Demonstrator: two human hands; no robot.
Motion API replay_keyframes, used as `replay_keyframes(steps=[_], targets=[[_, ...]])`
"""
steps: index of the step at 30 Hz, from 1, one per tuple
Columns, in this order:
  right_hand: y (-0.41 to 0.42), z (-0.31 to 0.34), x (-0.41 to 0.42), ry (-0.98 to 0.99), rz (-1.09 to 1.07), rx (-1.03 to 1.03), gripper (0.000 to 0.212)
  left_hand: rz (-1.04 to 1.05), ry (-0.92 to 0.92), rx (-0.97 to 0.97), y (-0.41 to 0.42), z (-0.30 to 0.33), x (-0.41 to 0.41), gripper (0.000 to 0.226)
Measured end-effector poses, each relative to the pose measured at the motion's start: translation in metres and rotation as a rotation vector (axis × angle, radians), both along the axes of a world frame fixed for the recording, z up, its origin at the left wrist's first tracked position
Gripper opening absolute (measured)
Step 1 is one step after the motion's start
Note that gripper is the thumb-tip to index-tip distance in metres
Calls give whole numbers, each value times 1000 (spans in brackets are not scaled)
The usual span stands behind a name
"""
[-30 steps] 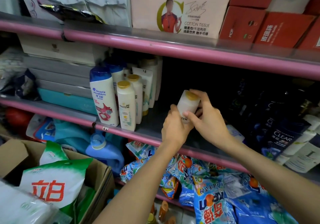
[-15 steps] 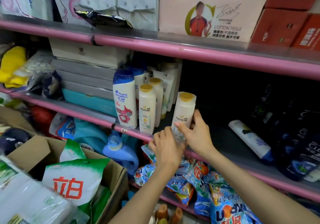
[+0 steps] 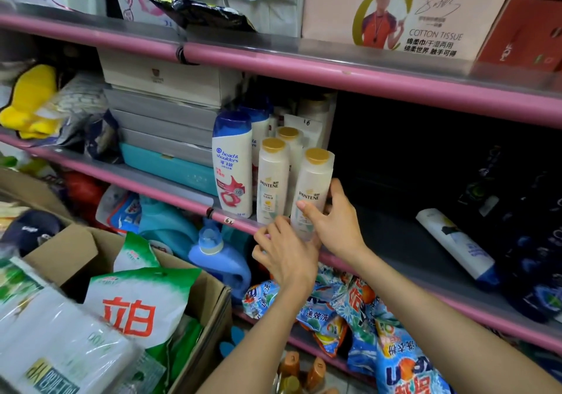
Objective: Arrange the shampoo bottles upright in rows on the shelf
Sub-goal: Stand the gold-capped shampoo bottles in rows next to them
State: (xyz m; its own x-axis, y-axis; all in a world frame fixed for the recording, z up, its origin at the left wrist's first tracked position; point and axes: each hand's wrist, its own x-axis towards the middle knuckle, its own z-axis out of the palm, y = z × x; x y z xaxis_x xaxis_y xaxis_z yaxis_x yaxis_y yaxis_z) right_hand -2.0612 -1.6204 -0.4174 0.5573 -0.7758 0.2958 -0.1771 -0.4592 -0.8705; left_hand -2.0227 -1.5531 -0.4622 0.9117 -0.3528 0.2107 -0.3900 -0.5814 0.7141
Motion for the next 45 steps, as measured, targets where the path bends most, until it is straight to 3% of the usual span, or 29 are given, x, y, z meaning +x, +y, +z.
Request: replay_keyframes(steps=[16,21,24,28,30,35,39,43,45], targets=[[3,0,0,6,23,15,42,2,-26,51,-1,-3,0,39],[6,3,-8,71,40,79,48,-95,43,22,13,5,-2,43],[15,1,-19,109,-85,45,58,-213,65,-93,29,8,3,46],[55,-22,-47,-78,-220,12,25,-391,221,-204,75,-13,4,18],[76,-45,-58,-79,-188,34,18,-462,359,-96,99,-32,4,6],[112,-130,-71,167,-72,154,13,-508,501,339,162,-118,8,13],[125,-201,-71,440,23,260,18,-499,498,693,200,-183,5,23],[130,-262,-70,764,200,214,37,-544,434,890,223,-230,-1,48],[133,-284,-70,807,262,202,42,-573,390,946,229,-247,-4,56]])
